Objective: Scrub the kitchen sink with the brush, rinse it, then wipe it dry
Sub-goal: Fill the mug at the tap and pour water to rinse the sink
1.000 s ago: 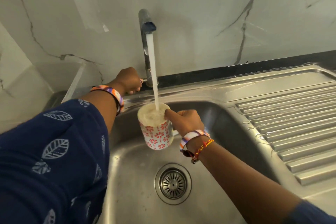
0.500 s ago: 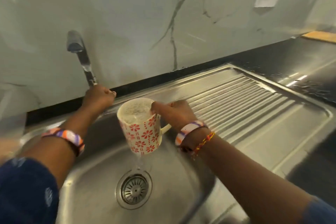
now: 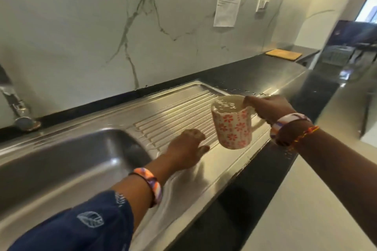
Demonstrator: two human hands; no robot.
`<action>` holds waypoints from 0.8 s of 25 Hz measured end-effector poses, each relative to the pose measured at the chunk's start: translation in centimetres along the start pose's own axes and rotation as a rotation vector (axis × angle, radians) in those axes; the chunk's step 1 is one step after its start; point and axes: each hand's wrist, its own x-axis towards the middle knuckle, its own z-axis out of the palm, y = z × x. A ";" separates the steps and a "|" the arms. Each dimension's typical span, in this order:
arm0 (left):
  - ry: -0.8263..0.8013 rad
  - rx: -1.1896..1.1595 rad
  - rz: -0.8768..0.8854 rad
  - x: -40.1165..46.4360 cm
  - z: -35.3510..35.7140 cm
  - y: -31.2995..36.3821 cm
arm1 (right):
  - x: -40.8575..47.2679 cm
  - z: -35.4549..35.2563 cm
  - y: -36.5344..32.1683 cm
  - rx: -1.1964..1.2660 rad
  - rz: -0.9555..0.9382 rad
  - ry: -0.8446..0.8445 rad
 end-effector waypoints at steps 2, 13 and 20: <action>-0.010 0.022 0.018 2.9 1.8 3.0 | 2.8 -2.4 2.2 -0.038 -0.012 -0.011; -0.111 0.091 -0.220 18.7 8.7 6.0 | 18.8 -5.5 5.3 -0.432 -0.145 -0.185; 0.112 0.110 -0.400 12.4 8.2 1.2 | 18.3 1.3 3.2 -0.670 -0.506 -0.372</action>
